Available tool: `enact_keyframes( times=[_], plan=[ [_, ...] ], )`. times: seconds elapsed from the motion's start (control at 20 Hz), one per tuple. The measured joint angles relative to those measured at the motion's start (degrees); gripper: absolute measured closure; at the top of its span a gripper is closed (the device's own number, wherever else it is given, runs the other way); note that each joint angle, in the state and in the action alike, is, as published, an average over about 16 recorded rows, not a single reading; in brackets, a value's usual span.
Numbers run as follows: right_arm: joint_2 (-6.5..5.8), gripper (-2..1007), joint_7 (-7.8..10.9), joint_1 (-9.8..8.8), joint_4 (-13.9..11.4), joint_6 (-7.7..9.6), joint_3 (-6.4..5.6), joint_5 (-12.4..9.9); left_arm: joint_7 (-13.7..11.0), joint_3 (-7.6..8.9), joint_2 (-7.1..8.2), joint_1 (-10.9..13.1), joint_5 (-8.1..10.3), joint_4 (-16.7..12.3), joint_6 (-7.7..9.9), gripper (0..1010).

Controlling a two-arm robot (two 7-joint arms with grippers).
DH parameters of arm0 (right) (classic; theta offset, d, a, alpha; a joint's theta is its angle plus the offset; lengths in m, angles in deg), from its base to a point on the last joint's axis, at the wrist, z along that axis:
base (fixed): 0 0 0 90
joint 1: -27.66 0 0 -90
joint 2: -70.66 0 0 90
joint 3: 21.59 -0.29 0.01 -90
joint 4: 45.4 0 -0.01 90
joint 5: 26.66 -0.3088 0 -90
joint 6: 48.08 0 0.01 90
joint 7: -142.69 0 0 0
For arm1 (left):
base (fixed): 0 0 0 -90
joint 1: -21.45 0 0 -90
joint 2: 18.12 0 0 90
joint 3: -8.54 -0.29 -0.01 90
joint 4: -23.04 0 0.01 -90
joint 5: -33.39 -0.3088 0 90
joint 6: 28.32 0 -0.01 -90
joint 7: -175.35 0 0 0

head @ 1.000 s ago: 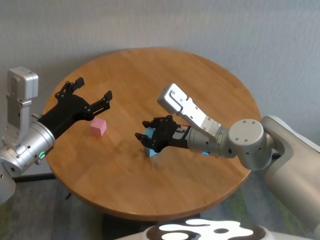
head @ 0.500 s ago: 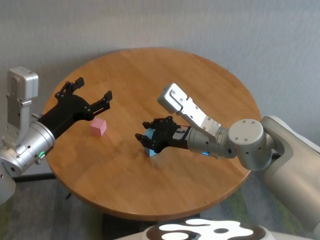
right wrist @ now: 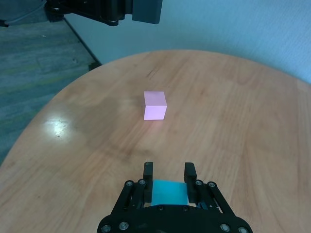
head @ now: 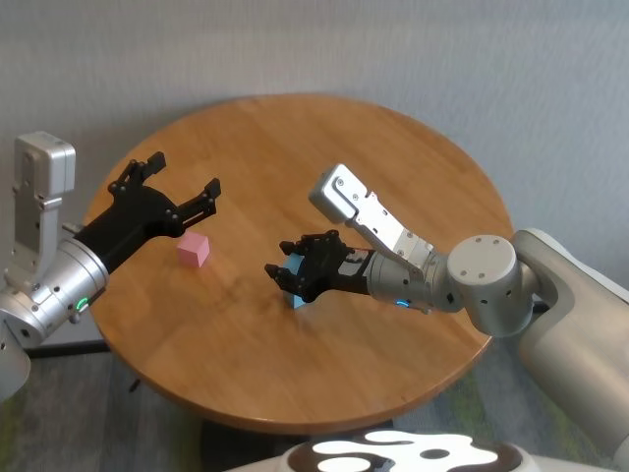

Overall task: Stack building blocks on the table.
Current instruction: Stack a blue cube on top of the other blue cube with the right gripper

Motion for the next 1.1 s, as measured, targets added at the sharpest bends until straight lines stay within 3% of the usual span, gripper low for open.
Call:
enact_keyframes(
  times=[0.55, 0.85, 1.1],
  plan=[
    [0.04, 593, 0.01, 0.01, 0.1, 0.07, 0.03, 0.0, 0.0, 0.0, 0.0, 0.0, 0.0, 0.0, 0.0, 9],
    [0.04, 455, 0.01, 0.0, 0.1, 0.0, 0.03, 0.0, 0.0, 0.0, 0.0, 0.0, 0.0, 0.0, 0.0, 9],
    [0.01, 284, -0.17, -0.03, 0.0, -0.29, 0.03, 0.1, 0.0, 0.0, 0.0, 0.0, 0.0, 0.0, 0.0, 9]
  ],
)
